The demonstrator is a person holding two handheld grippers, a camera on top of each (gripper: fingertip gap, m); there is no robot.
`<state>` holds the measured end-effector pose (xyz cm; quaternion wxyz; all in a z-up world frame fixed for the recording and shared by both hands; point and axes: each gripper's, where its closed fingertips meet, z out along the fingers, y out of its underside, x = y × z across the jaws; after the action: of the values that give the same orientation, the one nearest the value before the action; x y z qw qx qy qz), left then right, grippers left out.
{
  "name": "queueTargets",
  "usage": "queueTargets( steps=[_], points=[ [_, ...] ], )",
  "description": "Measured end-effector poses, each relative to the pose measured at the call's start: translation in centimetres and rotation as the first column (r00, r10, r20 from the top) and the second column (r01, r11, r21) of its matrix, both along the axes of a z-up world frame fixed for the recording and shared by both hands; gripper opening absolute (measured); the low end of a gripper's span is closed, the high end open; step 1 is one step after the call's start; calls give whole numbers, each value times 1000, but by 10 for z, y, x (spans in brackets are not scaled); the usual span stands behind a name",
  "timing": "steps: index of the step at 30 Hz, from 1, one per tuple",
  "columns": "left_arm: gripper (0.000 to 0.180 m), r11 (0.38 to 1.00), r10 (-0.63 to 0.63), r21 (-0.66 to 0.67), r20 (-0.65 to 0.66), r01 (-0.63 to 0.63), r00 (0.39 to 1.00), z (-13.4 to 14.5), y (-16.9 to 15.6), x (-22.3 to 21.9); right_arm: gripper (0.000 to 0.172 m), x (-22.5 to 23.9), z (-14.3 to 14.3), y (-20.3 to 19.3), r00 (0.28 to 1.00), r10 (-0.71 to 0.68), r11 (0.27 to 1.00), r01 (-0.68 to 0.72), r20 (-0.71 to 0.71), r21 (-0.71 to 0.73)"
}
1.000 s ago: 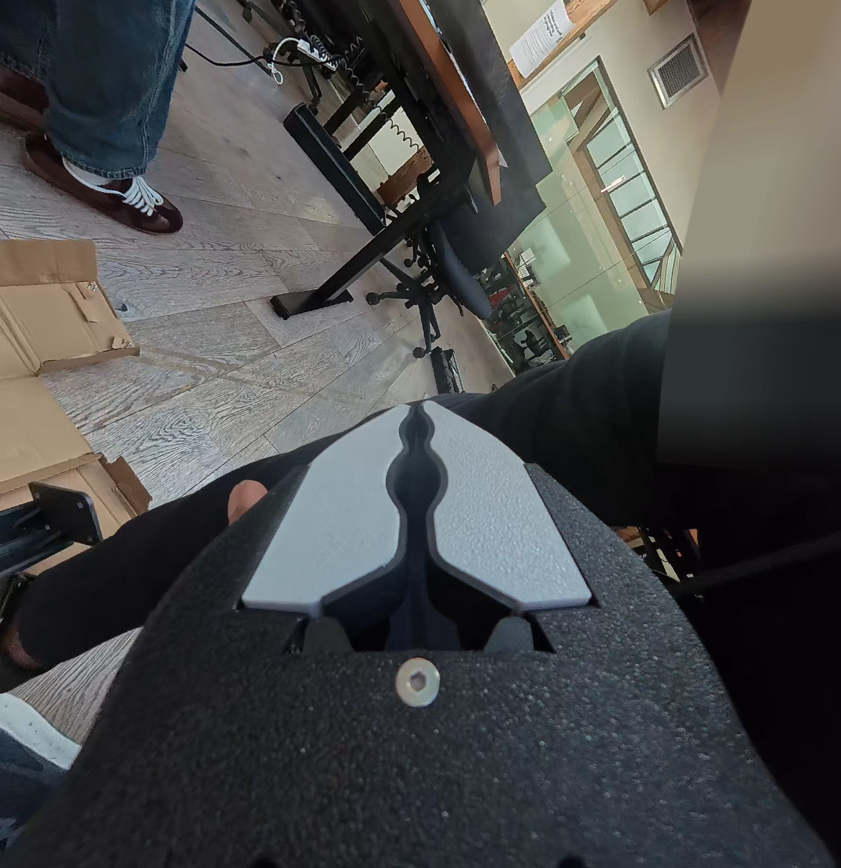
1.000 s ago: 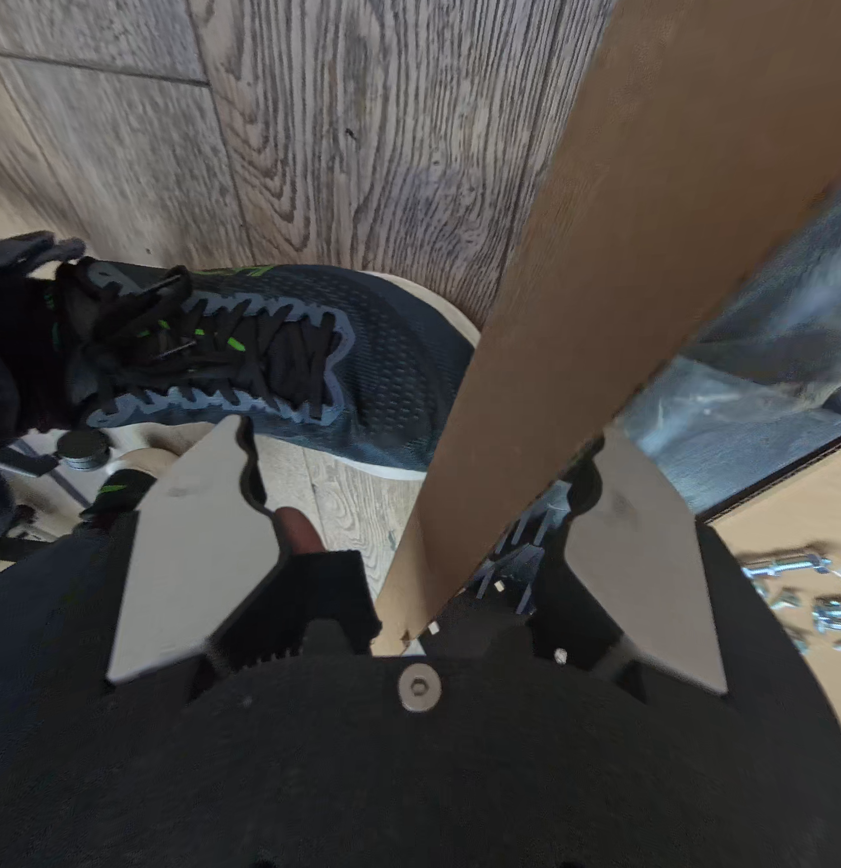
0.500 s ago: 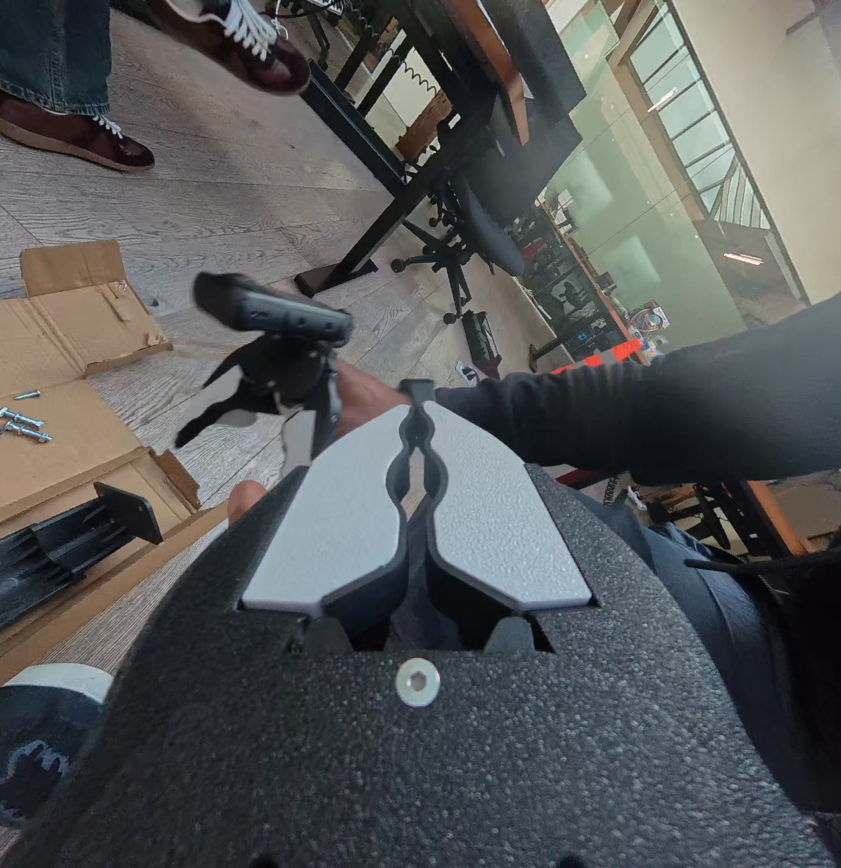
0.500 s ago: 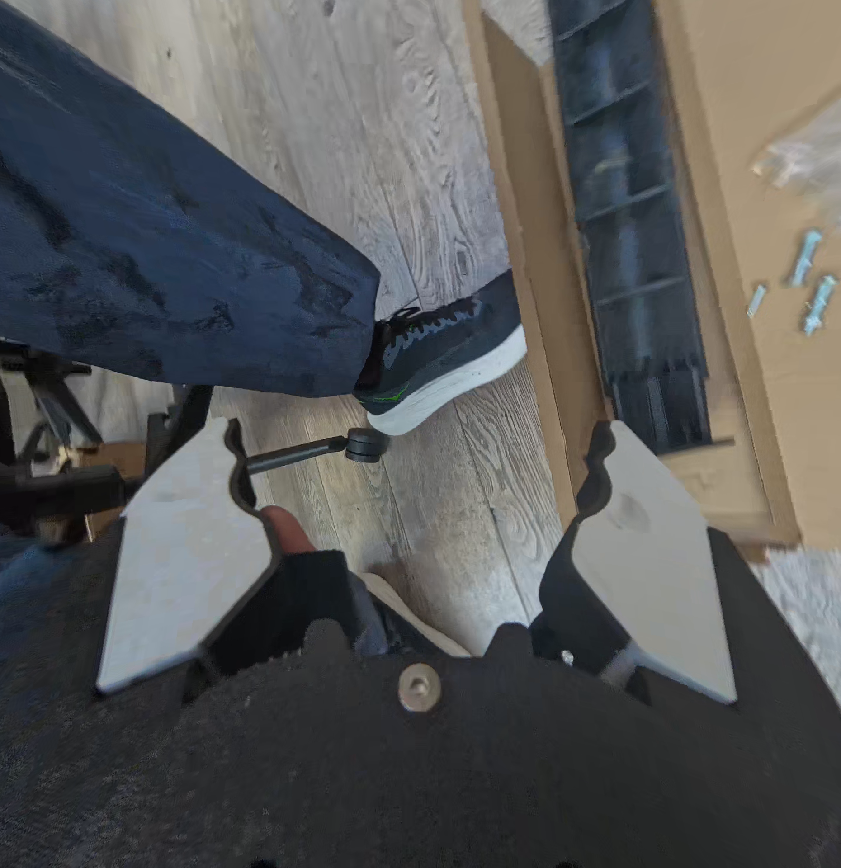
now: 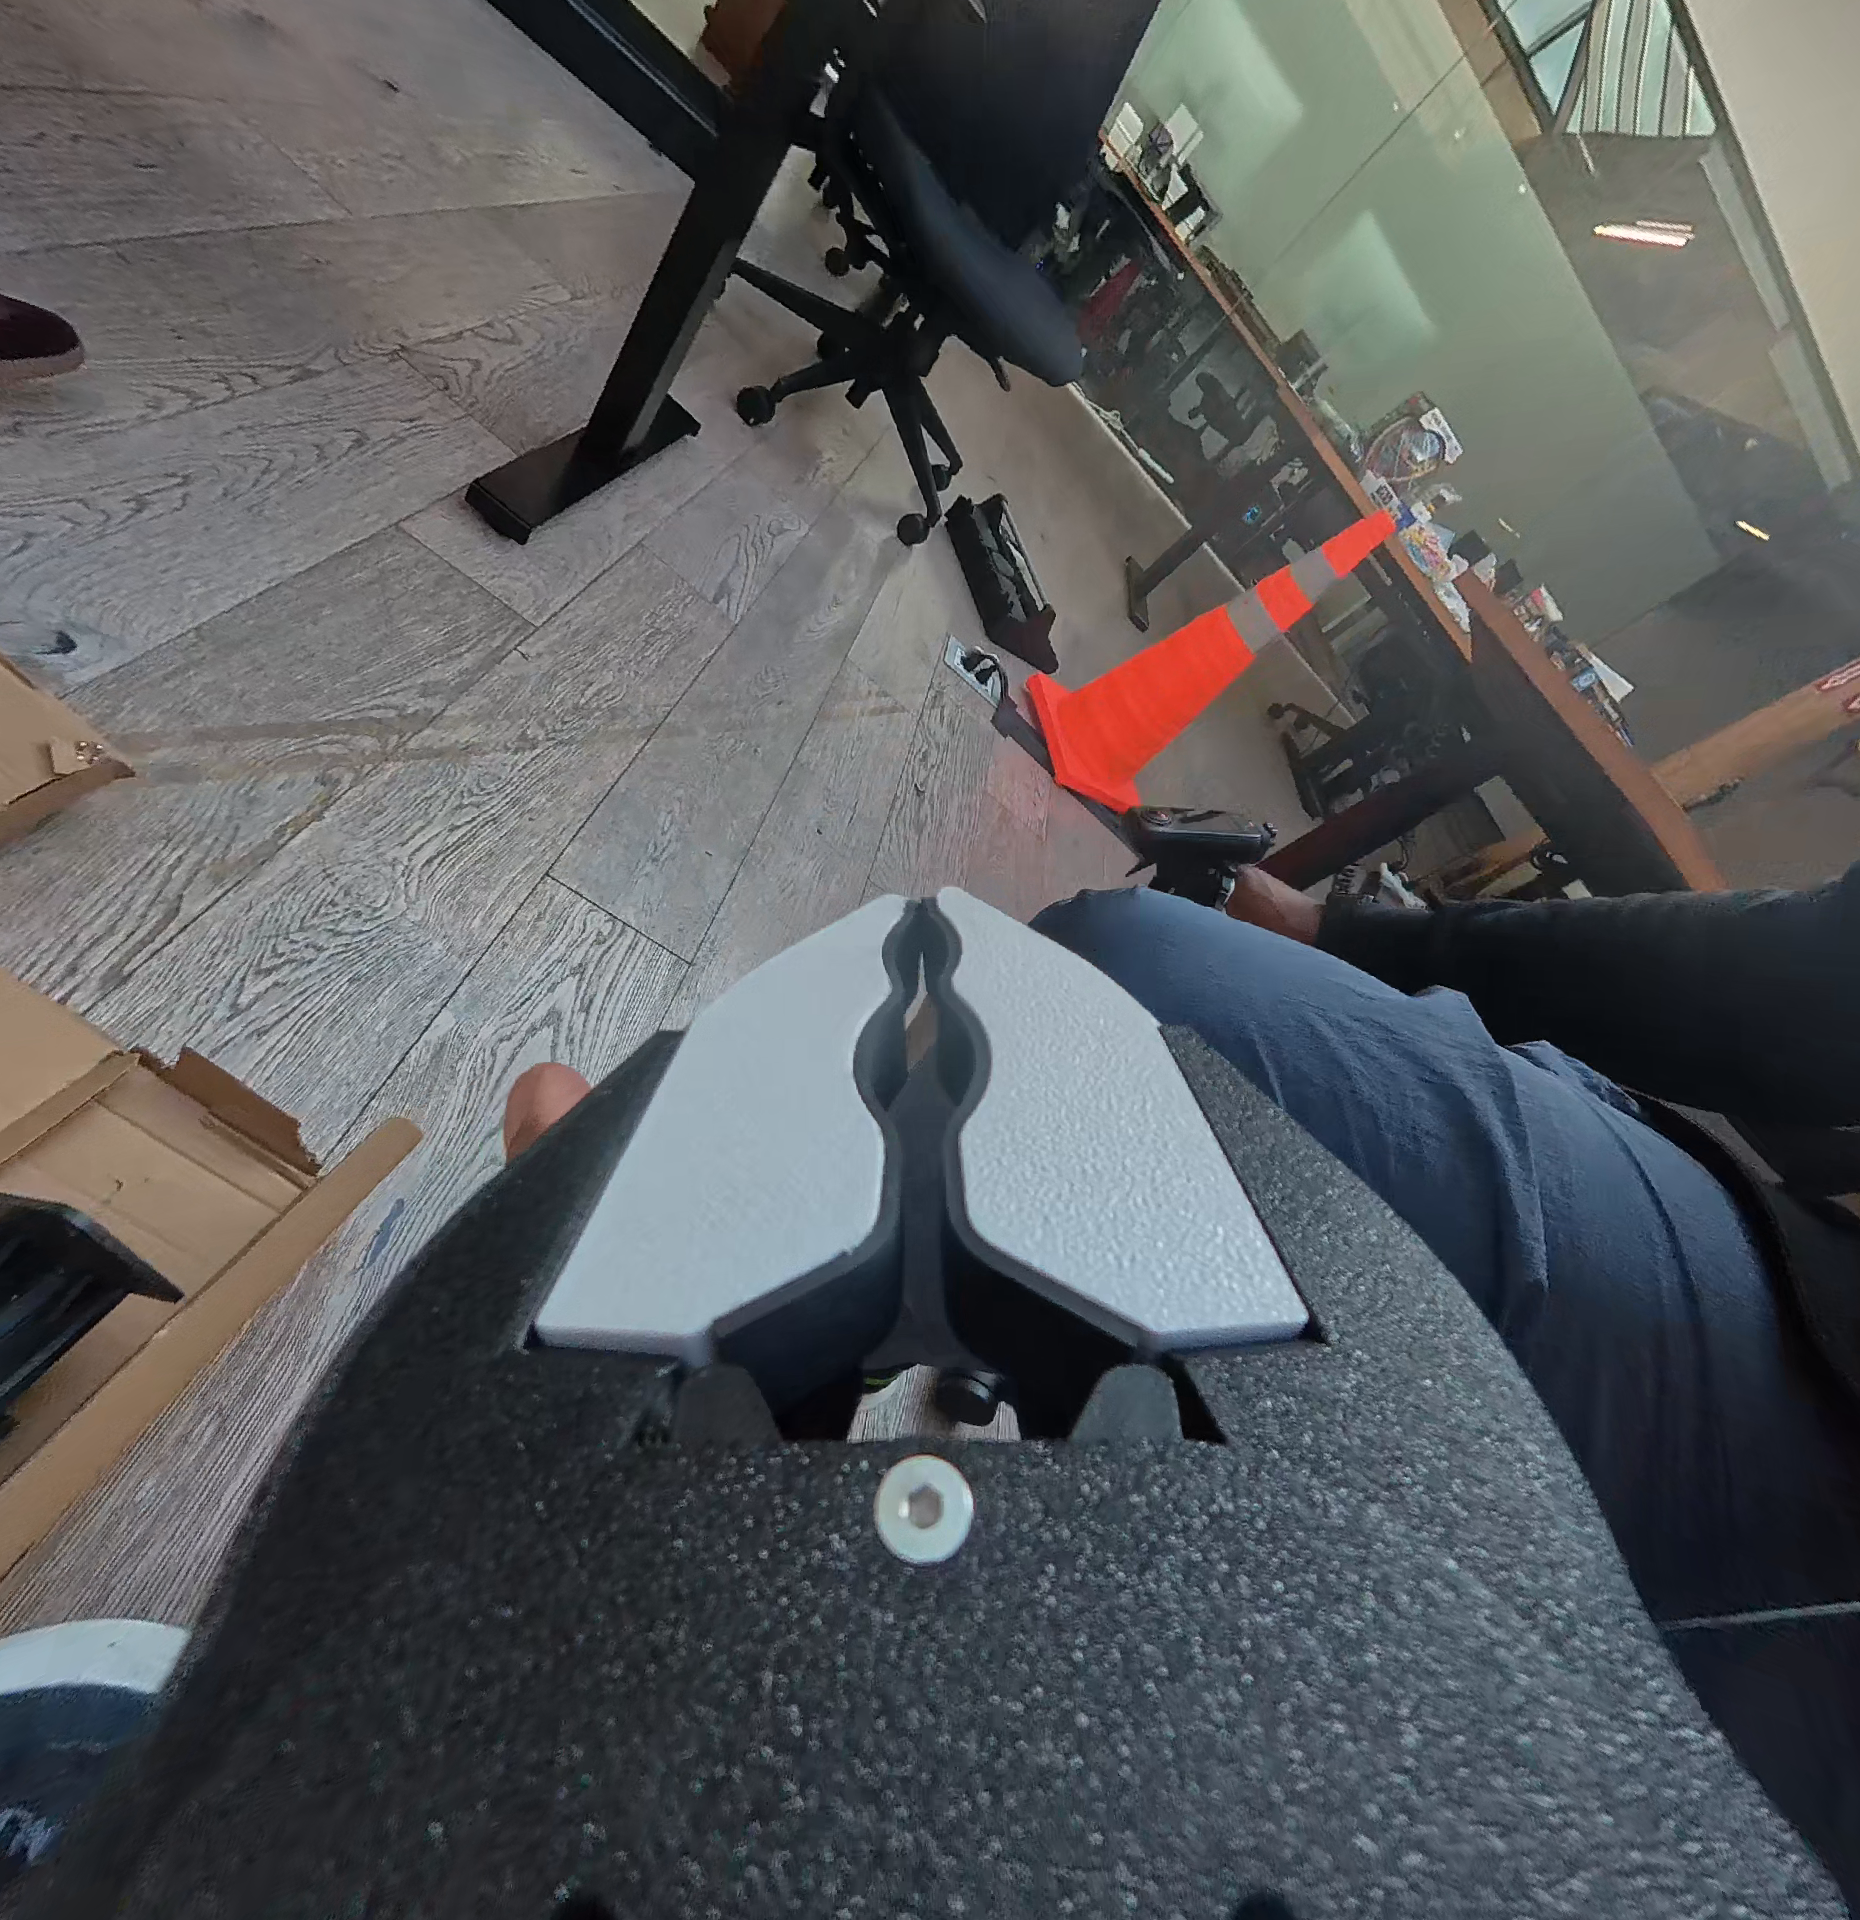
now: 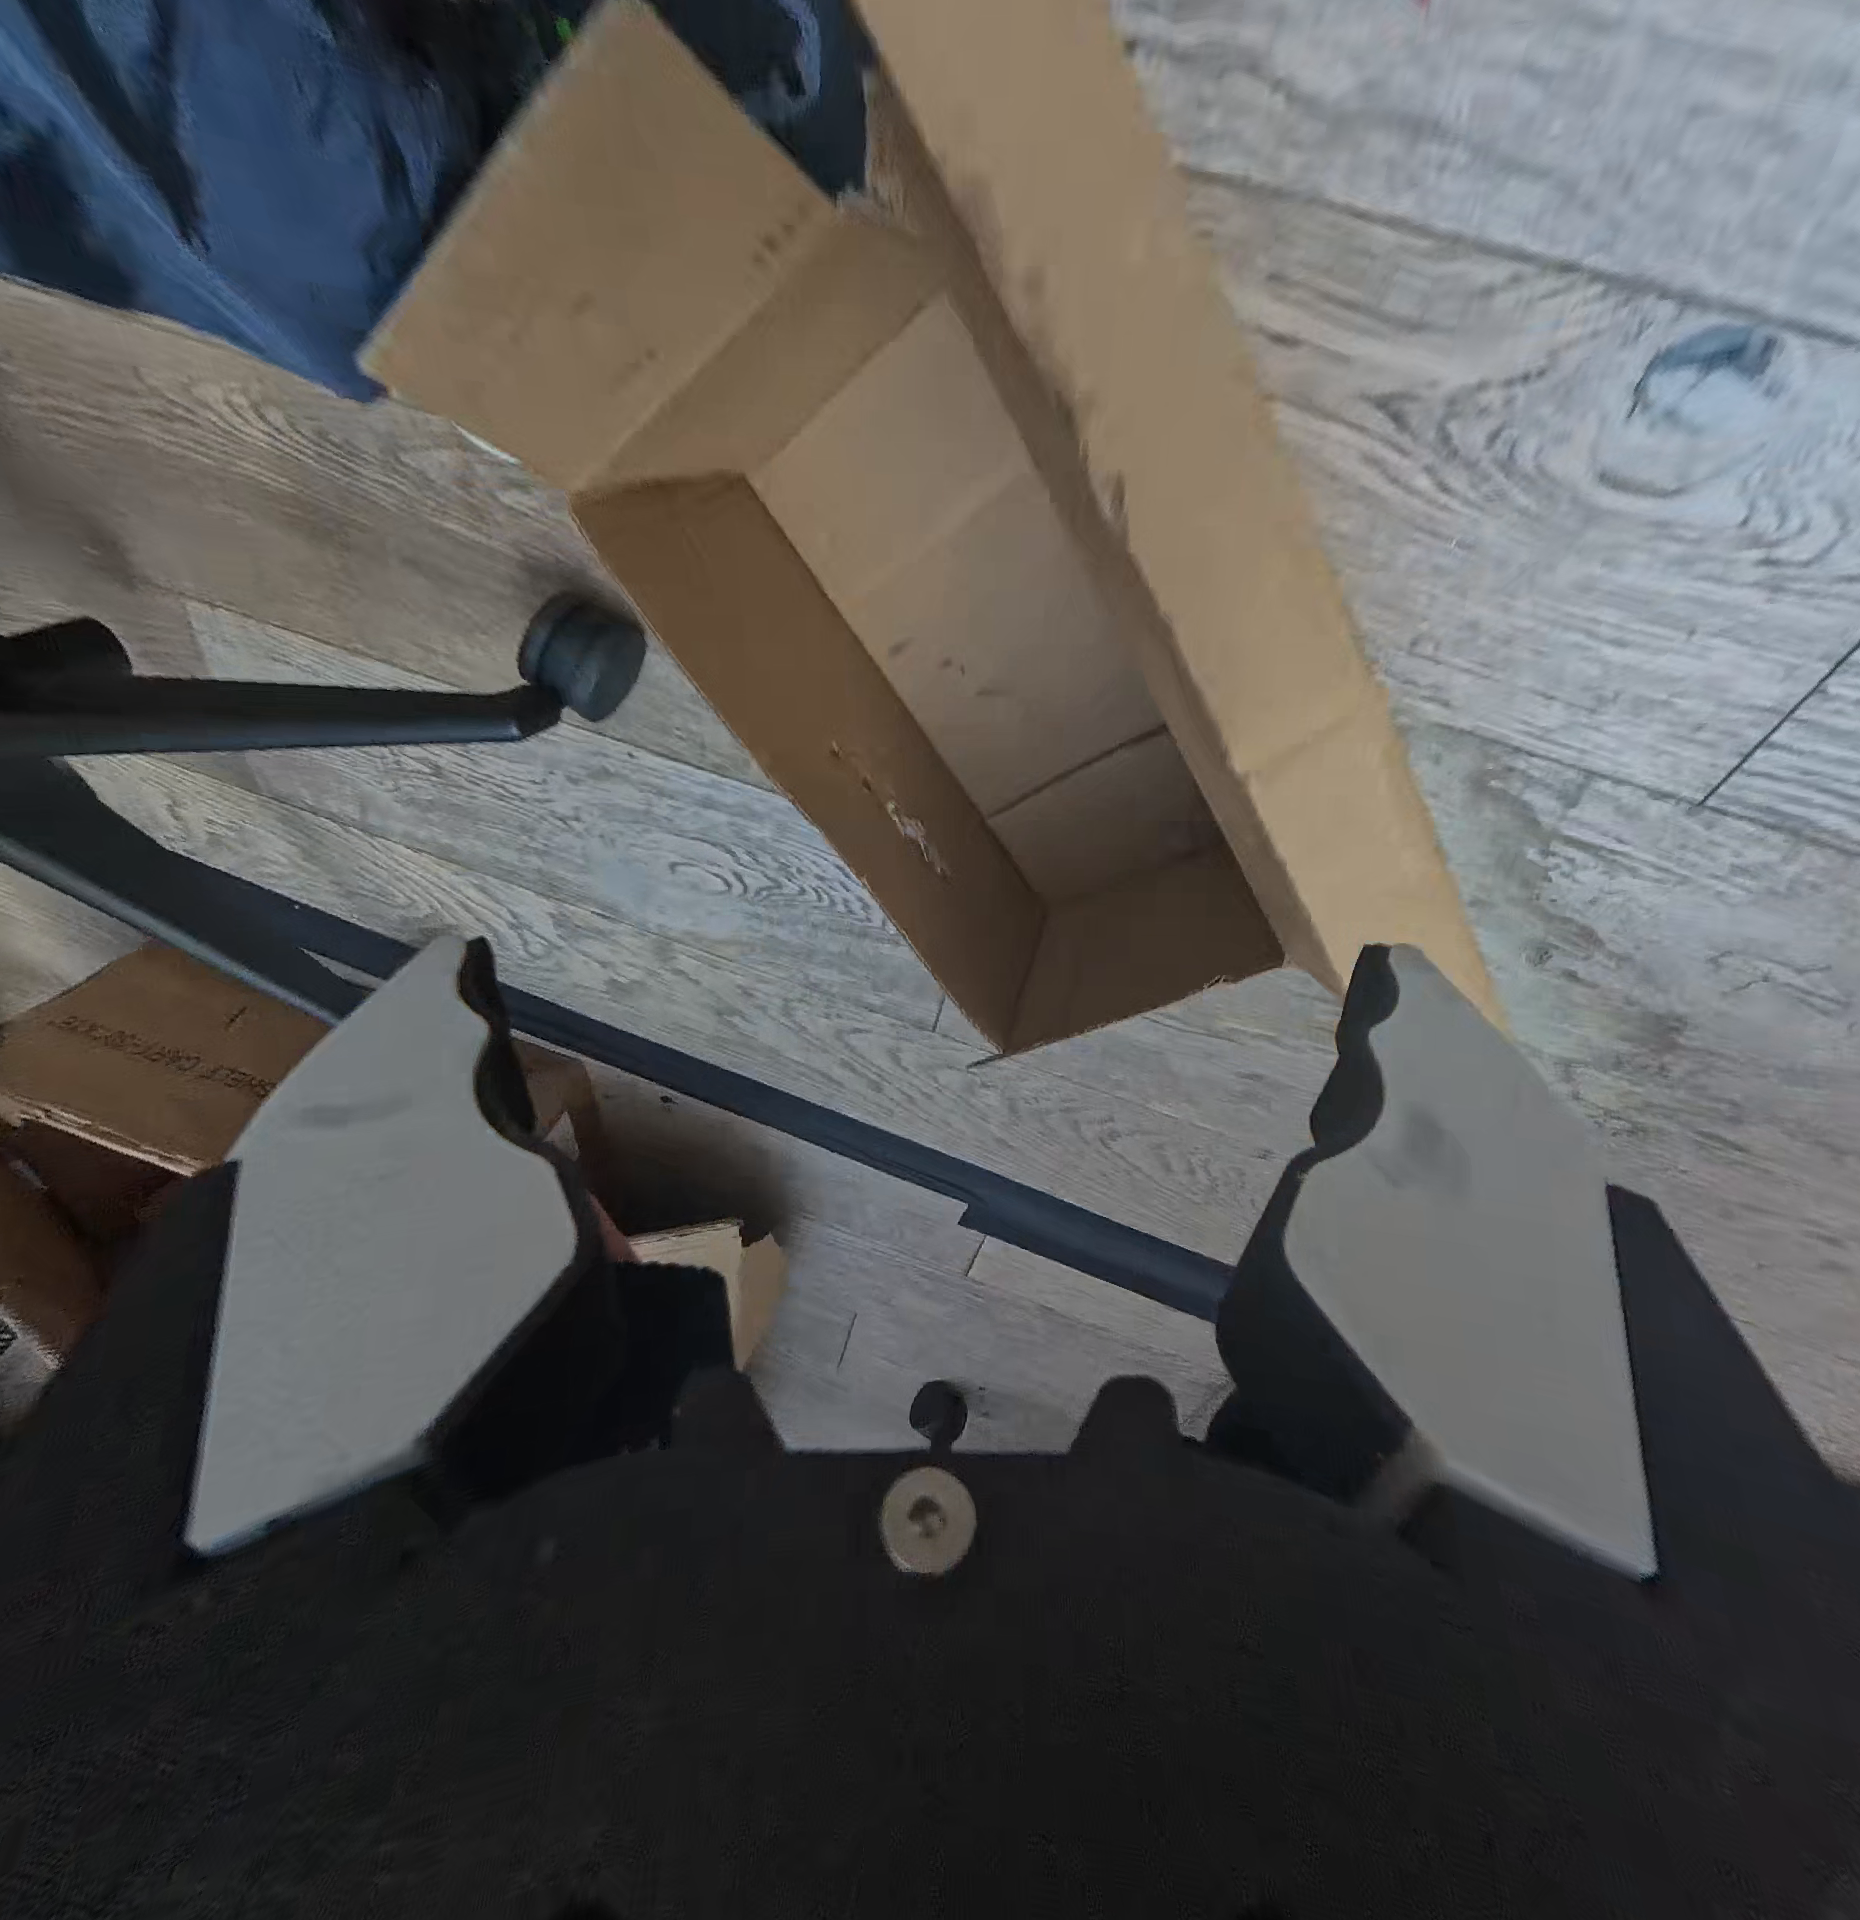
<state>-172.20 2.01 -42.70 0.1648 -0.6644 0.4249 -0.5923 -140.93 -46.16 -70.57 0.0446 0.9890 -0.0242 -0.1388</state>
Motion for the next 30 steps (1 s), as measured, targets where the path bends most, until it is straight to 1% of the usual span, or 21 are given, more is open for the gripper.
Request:
queueTargets(
  steps=[2,4,7,10,12,14,16,18,20,21,22,23,24,25,26,28,30],
  points=[
    [0,999,-34,17,-2,34,999,2,-17,18,146,0,-21,-27,1000,9,1000,-9,21,-15],
    [0,998,-64,24,-13,64,998,1,-34,35,146,7,-44,-36,997,45,999,-44,69,-20],
    [0,992,-120,41,-47,122,992,-4,-62,56,146,32,-71,-25,978,115,993,-113,175,-21],
    [0,983,-167,54,-98,173,981,-13,-86,72,146,59,-92,-16,957,187,981,-171,222,-89],
    [0,979,-192,43,-122,198,974,-16,-99,82,146,75,-100,-12,944,228,970,-199,239,-139],
    [0,973,-220,44,-137,228,966,-15,-110,93,145,90,-99,-5,931,251,964,-215,264,-158],
    [0,964,-247,68,-137,258,959,-11,-117,105,145,96,-95,4,930,252,966,-222,269,-136],
    [0,956,-270,82,-119,281,955,-8,-121,117,145,94,-97,3,939,257,962,-226,229,-156],
    [0,960,-267,62,-89,273,960,-12,-121,125,144,84,-107,-11,949,282,939,-242,143,-244],
    [0,964,-260,31,-76,263,962,-15,-121,127,140,78,-111,-20,954,286,920,-249,85,-304],
    [0,967,-255,-8,-69,255,965,-19,-121,128,117,68,-113,-28,964,267,903,-249,3,-350],
    [0,967,-253,-42,-71,250,965,-23,-120,127,87,57,-112,-33,968,238,888,-251,-81,-386],
    [0,966,-254,-61,-72,250,964,-24,-119,127,82,56,-110,-38,959,259,863,-282,-112,-420],
    [0,966,-256,-62,-66,252,965,-22,-117,128,66,61,-108,-39,943,312,835,-329,-115,-440],
    [0,966,-254,-56,-59,251,965,-19,-114,129,61,63,-105,-38,930,347,818,-365,-125,-445],
    [0,966,-253,-60,-46,250,966,-12,-107,132,59,72,-98,-32,925,354,799,-376,-139,-469],
    [0,968,-245,-63,-24,243,969,-3,-100,134,59,89,-88,-14,923,367,803,-375,-111,-463]
  ],
)
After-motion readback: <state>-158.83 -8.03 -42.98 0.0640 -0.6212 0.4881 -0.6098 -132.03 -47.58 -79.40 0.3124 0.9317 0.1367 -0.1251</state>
